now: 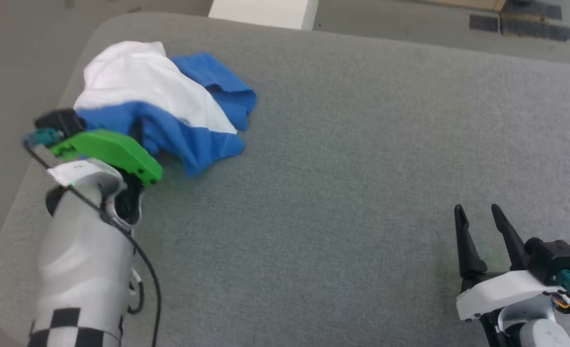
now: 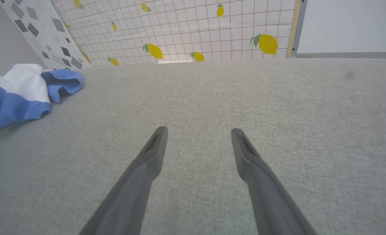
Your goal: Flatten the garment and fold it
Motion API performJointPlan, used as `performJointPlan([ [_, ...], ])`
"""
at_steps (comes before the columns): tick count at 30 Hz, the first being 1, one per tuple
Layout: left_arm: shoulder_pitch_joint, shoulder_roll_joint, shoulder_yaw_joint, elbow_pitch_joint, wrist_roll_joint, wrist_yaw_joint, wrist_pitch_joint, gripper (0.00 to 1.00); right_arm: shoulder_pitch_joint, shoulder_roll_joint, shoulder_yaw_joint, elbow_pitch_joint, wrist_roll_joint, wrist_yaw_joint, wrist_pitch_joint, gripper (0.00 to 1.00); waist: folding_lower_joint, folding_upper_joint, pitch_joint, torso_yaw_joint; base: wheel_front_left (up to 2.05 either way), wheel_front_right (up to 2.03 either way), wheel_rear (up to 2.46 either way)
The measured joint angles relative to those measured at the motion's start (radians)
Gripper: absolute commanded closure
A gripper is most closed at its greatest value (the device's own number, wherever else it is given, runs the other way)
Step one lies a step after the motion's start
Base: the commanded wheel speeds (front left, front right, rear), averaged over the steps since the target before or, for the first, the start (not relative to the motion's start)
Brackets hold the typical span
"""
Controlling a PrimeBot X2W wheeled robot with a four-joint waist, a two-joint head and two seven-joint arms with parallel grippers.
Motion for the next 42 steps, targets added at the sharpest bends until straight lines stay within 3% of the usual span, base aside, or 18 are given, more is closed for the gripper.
performJointPlan([
  [9, -0.193, 0.08, -0.026, -0.159, 0.019, -0.072, -0.052, 1.0, 0.004, 0.001, 0.03, 0.072, 0.048, 0.0, -0.036, 0.0, 0.0, 0.0, -0.116, 0.014, 0.0, 0.0, 0.0],
  [16, -0.376, 0.095, -0.066, -0.27, 0.016, -0.094, -0.003, 1.0, 0.017, 0.0, 0.038, 0.128, 0.063, 0.0, -0.064, 0.0, 0.0, 0.0, -0.169, -0.042, 0.0, 0.0, 0.0],
  [30, -0.606, -0.021, -0.12, -0.317, -0.099, -0.111, 0.059, 1.0, 0.025, 0.0, 0.04, 0.168, 0.07, 0.0, -0.081, 0.0, 0.0, 0.0, -0.218, -0.198, 0.0, 0.0, 0.0],
  [35, -0.582, -0.077, -0.158, -0.313, -0.18, -0.118, 0.118, 1.0, 0.025, 0.0, 0.025, 0.17, 0.069, 0.0, -0.089, 0.0, -0.0001, 0.0, -0.228, -0.239, 0.0, 0.0, 0.0],
  [42, -0.377, -0.109, -0.299, -0.32, -0.296, -0.118, 0.132, 1.0, 0.025, 0.0, 0.009, 0.169, 0.067, 0.0, -0.089, 0.0, 0.0, 0.0, -0.221, -0.265, 0.0, 0.0, 0.0],
])
